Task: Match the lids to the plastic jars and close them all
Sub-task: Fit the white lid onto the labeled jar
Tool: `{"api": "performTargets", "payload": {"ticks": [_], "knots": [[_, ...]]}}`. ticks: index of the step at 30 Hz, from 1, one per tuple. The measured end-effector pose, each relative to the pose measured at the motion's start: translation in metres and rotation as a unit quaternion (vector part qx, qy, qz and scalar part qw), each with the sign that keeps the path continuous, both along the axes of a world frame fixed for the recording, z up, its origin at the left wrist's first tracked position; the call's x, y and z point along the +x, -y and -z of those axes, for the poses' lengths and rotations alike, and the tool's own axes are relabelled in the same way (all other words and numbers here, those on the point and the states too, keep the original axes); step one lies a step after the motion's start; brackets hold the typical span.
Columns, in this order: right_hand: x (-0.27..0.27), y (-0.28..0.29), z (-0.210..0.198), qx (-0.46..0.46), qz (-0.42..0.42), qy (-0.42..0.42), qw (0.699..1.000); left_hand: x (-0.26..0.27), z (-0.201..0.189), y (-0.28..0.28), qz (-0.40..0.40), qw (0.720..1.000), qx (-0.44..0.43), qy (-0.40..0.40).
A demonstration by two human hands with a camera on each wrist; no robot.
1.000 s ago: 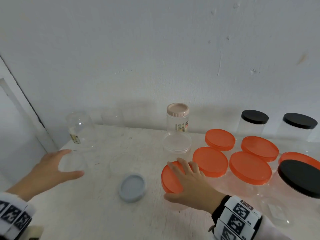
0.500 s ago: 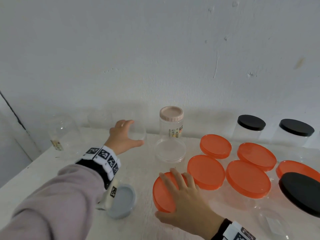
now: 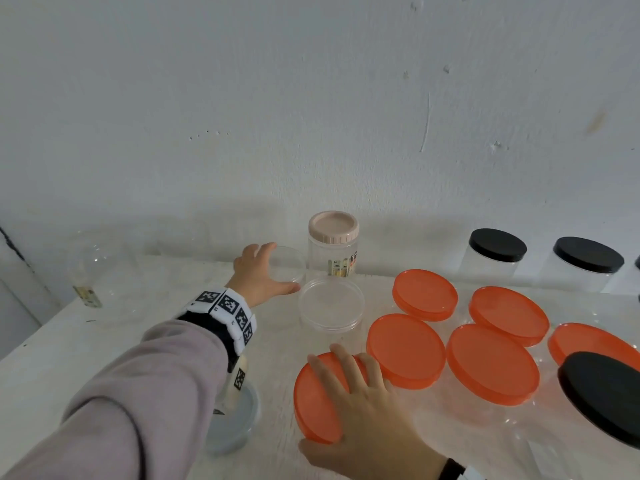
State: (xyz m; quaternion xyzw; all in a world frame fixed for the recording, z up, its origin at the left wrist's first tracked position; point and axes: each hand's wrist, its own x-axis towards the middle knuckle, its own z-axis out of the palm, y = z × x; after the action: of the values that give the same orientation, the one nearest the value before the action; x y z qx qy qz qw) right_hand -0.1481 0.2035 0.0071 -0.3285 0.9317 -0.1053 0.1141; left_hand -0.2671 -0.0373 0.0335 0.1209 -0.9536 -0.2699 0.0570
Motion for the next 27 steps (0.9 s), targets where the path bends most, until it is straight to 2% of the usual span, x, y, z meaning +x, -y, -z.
{"api": "performTargets", "payload": {"ticks": [5, 10, 13, 20, 27], "knots": [[0.001, -0.001, 0.002, -0.007, 0.003, -0.007, 1.000, 0.022, -0.005, 0.032, -0.026, 0.997, 0.024, 0.066], [0.002, -0.001, 0.003, -0.003, 0.006, -0.014, 1.000, 0.057, 0.019, 0.060, -0.014, 0.971, -0.059, 0.230], [0.003, -0.001, 0.001, -0.003, 0.009, -0.014, 1.000, 0.075, 0.035, 0.065, 0.023, 0.956, -0.099, 0.275], [0.002, 0.000, -0.005, 0.014, 0.024, 0.003, 1.000, 0.094, 0.044, 0.070, 0.054, 0.949, -0.122, 0.285], [0.008, 0.016, -0.015, 0.052, 0.044, -0.025, 0.997, 0.109, 0.047, 0.086, 0.023, 0.948, -0.132, 0.288]]}}
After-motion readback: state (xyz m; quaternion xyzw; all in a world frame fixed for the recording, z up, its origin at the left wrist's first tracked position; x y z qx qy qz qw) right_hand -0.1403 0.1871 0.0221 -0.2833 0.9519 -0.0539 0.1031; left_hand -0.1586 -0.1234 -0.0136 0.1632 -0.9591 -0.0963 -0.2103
